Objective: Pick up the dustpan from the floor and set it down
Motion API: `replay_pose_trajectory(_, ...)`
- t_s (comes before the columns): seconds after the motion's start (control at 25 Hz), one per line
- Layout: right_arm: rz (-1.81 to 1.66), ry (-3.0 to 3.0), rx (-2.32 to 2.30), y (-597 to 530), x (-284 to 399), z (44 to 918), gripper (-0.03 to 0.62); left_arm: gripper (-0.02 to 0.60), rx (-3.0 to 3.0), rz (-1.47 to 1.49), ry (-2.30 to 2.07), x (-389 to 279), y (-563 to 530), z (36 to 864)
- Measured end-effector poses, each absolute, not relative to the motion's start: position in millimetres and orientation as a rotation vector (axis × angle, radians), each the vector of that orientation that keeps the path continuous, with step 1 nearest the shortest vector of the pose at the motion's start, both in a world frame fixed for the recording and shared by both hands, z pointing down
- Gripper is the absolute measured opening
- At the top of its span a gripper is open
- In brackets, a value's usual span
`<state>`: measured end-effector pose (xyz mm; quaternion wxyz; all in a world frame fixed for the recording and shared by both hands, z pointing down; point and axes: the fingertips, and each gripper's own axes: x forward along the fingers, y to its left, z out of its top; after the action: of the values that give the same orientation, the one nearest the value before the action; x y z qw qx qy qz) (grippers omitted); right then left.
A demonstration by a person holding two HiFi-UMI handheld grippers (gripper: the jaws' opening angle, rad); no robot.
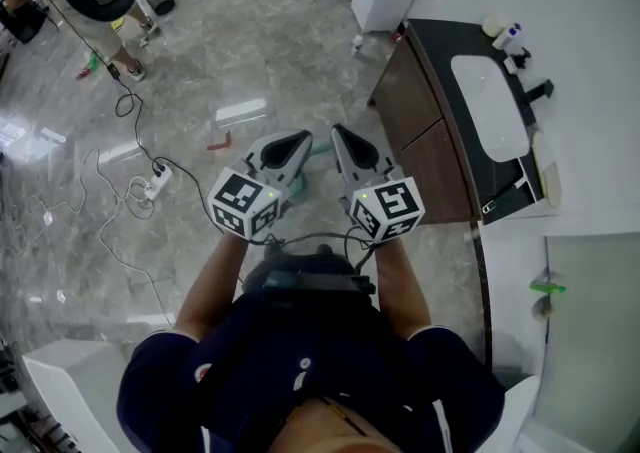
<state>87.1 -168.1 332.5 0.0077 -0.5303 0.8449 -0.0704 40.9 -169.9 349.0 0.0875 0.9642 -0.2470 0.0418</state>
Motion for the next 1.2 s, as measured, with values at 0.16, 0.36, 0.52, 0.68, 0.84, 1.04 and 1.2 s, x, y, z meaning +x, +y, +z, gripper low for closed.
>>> replay_pose_trajectory(0.16,-0.223,2.615,-1.696,-167,85,335,0.006,0.012,2.876,0.121,-0.691,39,-171,351)
replay_pose_trajectory(0.36,-0.251,2.595,-1.720,-168,76,341,0.006,0.012,2.868,0.127,-0.673,29,-174,356)
replay_pose_trajectory(0.52,-0.323,2.586,-1.733,-173,74,359,0.006,0.012,2.854,0.169,-0.678,22,-181,372)
replay_pose_trajectory(0.68,-0.433,2.628,-1.755,-177,70,405,0.006,0.012,2.829,0.189,-0.701,17,-188,394)
replay_pose_trajectory(0.84,-0.556,2.661,-1.787,-182,71,466,0.025,0.012,2.785,0.240,-0.728,14,-198,435)
replay_pose_trajectory(1.04,-0.741,2.729,-1.784,-182,68,549,0.149,0.012,2.742,0.341,-0.780,10,-203,492)
replay_pose_trajectory(1.2,-0.843,2.789,-1.800,-187,71,615,0.209,0.012,2.729,0.370,-0.796,13,-208,532)
